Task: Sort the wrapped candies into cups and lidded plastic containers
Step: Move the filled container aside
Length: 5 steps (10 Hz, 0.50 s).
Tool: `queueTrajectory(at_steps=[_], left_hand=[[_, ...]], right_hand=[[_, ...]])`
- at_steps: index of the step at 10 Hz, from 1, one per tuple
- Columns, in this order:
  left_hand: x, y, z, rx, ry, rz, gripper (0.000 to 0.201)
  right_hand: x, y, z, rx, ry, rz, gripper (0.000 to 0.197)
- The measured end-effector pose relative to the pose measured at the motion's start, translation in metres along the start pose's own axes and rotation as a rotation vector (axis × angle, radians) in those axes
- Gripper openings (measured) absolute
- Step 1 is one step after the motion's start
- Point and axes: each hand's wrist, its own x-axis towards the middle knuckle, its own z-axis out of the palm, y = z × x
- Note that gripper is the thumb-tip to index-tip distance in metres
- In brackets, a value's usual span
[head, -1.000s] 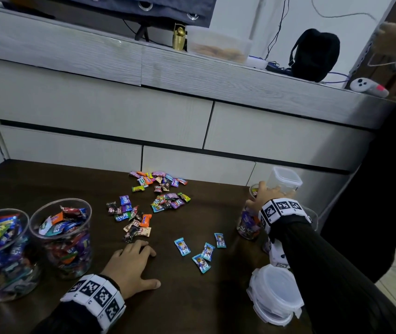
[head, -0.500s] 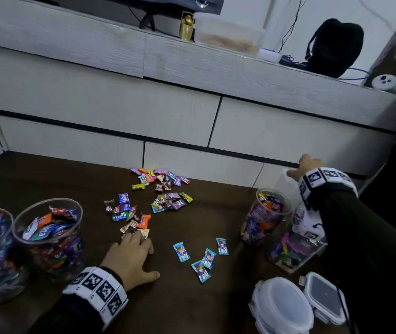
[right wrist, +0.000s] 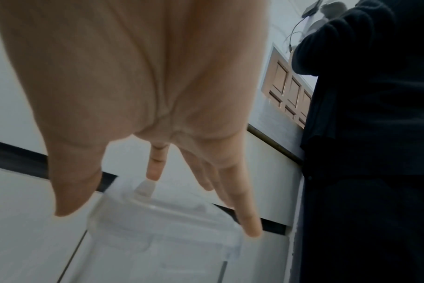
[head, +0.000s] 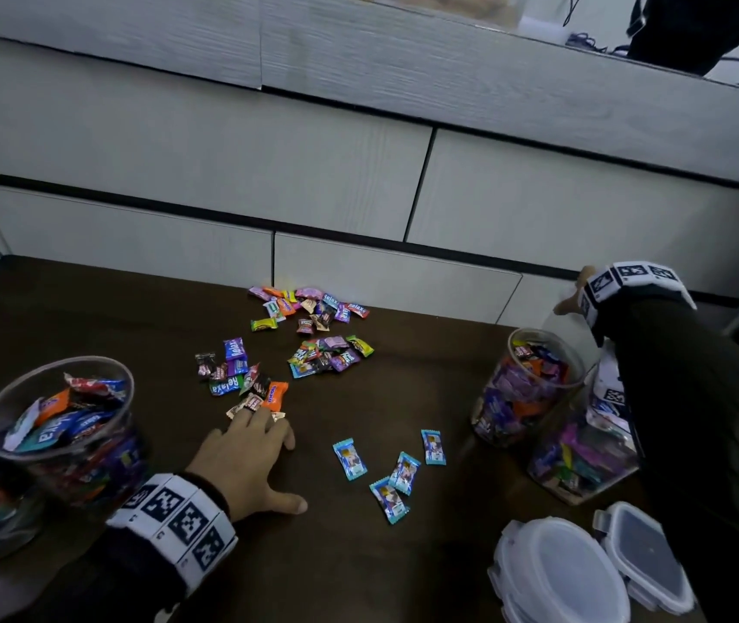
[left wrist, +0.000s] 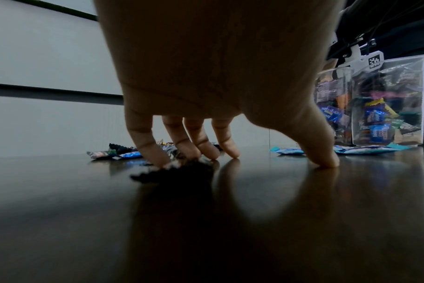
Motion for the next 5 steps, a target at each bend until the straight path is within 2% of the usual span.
queueTrajectory(at_steps=[1, 2, 3, 5], left_hand=[[0.001, 0.0, -0.002, -0.001, -0.014, 0.003, 0.069], [0.001, 0.0, -0.004, -0.002, -0.02, 0.009, 0.069], [0.001, 0.0, -0.003, 0.002, -0.017, 0.011, 0.069], [-0.002, -0.001, -0.001, 0.003, 0.008, 0.019, 0.068]], right_hand=[[-0.002, -0.001, -0.003, -0.098, -0.051, 0.069, 0.034], [-0.002, 0.0, 0.002, -0.109, 0.059, -0.011, 0.04], [-0.013, -0.003, -0.004, -0.166, 0.096, -0.02, 0.056], [-0.044, -0.013, -0.039, -0.181, 0.35, -0.158, 0.069]])
